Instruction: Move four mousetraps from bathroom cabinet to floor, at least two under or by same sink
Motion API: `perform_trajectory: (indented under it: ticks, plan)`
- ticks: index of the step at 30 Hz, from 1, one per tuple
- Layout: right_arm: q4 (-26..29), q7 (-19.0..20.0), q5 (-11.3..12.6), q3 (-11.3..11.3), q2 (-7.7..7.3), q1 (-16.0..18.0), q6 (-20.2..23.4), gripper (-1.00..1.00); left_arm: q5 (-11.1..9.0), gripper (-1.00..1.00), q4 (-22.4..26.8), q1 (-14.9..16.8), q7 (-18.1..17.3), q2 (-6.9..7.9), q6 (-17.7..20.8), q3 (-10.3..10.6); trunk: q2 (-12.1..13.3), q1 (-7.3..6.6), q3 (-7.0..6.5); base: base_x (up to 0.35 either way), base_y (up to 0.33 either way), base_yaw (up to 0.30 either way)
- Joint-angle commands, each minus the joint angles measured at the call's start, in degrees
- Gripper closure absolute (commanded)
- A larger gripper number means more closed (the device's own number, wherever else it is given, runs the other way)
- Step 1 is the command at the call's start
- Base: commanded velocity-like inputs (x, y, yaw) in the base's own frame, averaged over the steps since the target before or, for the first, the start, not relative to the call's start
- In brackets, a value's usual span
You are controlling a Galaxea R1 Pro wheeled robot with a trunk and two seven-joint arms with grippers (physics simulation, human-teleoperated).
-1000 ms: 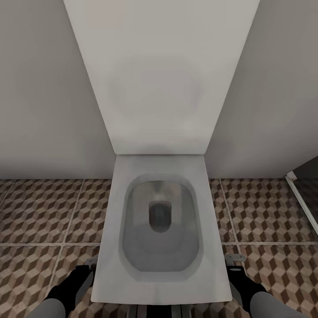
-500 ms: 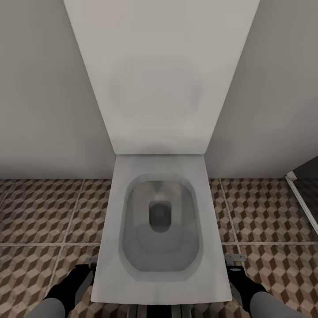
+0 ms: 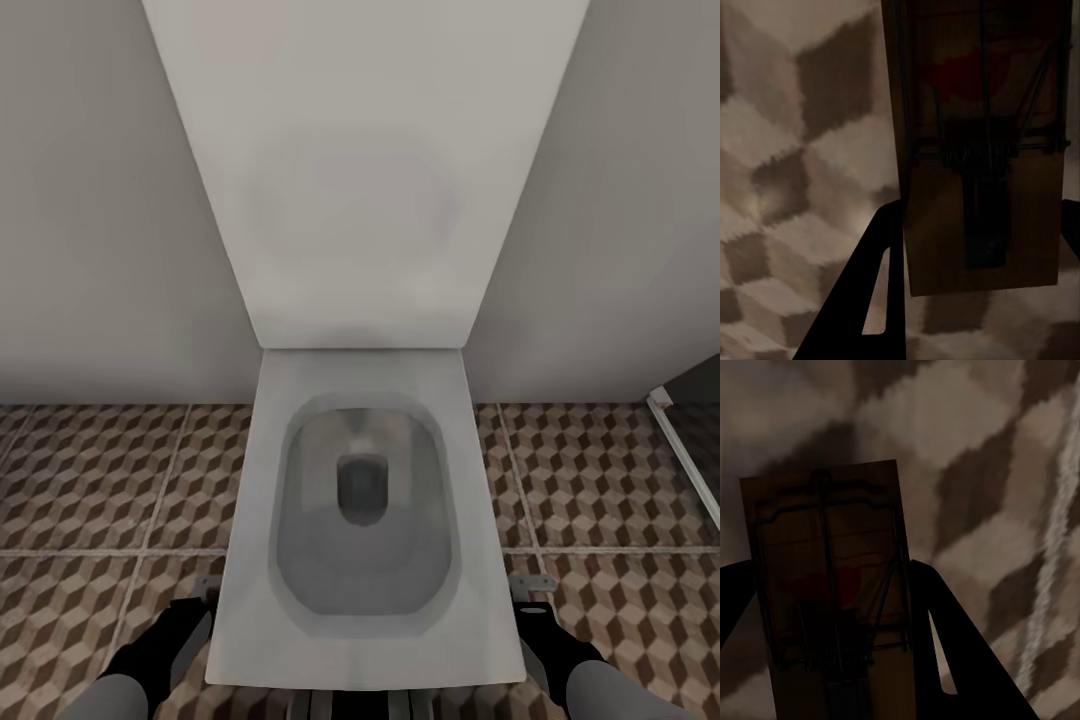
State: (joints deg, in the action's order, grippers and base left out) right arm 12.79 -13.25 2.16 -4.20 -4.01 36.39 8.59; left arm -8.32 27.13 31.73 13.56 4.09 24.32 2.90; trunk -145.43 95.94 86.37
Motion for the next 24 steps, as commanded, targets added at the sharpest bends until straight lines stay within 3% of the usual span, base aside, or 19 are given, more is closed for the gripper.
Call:
perform_trajectory:
  ticks: [1, 5, 24]
  plan:
    - [0.1, -0.3, 0.4, -0.5, -0.03, 0.0, 0.4, 1.0, -0.6, 1.0, 0.1, 0.0, 0.4, 0.04, 0.3, 0.3, 0.0, 0.01, 0.26, 0.0, 0.0, 0.0]
    - [0.1, -0.3, 0.4, -0.5, -0.03, 0.0, 0.4, 1.0, -0.5, 1.0, 0.1, 0.0, 0.4, 0.04, 0.2, 0.3, -0.1, 0.12, 1.15, 0.0, 0.0, 0.0]
    - [0.1, -0.3, 0.4, -0.5, -0.03, 0.0, 0.4, 1.0, -0.6, 1.0, 0.1, 0.0, 0.4, 0.11, 0.3, 0.3, -0.1, 0.12, 1.15, 0.0, 0.0, 0.0]
